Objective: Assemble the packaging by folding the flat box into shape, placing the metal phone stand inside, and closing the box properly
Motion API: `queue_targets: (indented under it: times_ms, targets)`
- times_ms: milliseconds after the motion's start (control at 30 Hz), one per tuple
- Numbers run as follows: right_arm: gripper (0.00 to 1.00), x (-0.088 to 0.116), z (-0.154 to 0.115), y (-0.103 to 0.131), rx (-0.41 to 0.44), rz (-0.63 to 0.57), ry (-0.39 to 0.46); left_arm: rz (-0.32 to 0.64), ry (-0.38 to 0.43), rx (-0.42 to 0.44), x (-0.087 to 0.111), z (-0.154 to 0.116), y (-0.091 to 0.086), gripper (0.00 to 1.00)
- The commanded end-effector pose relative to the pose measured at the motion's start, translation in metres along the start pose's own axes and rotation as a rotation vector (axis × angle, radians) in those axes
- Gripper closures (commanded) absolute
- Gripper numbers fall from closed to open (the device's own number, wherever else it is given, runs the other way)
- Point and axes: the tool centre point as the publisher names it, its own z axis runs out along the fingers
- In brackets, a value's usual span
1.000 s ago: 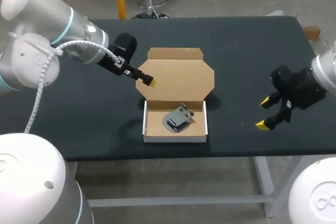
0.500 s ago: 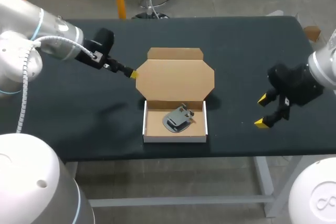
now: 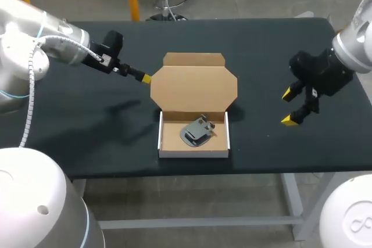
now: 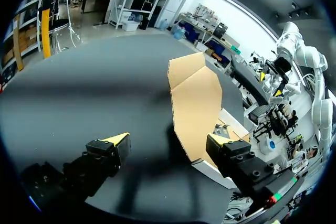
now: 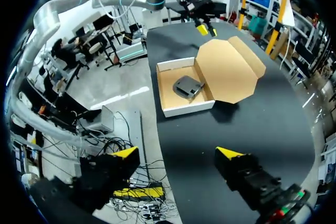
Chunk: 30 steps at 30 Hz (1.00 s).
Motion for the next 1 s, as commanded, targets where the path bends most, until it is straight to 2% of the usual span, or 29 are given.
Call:
queue_targets:
  times_ms: [33,533,600,800,867,900,1000]
  targets:
    - [0.00,-0.009,-0.007,0.012,0.037,-0.006,0.028,0.007,0.087,0.007,-0.008,0.015,-0.003,0.00]
    - [0.00,-0.030,-0.016,0.030,0.088,-0.044,0.029,0.020,0.221,0.044,0.011,0.050,-0.005,0.00]
    - [0.00,-0.032,-0.016,0.032,0.090,-0.047,0.031,0.024,0.235,0.051,0.013,0.053,-0.006,0.03]
    - [0.00,-0.038,-0.017,0.039,0.104,-0.059,0.035,0.045,0.281,0.076,0.019,0.059,-0.009,0.22]
    - [0.00,-0.042,-0.017,0.043,0.112,-0.066,0.034,0.051,0.293,0.081,0.022,0.062,-0.010,0.34]
    - [0.00,-0.042,-0.017,0.044,0.115,-0.067,0.034,0.052,0.296,0.082,0.023,0.062,-0.010,0.34]
    - [0.00,-0.045,-0.017,0.047,0.124,-0.072,0.034,0.058,0.307,0.090,0.025,0.065,-0.010,0.47]
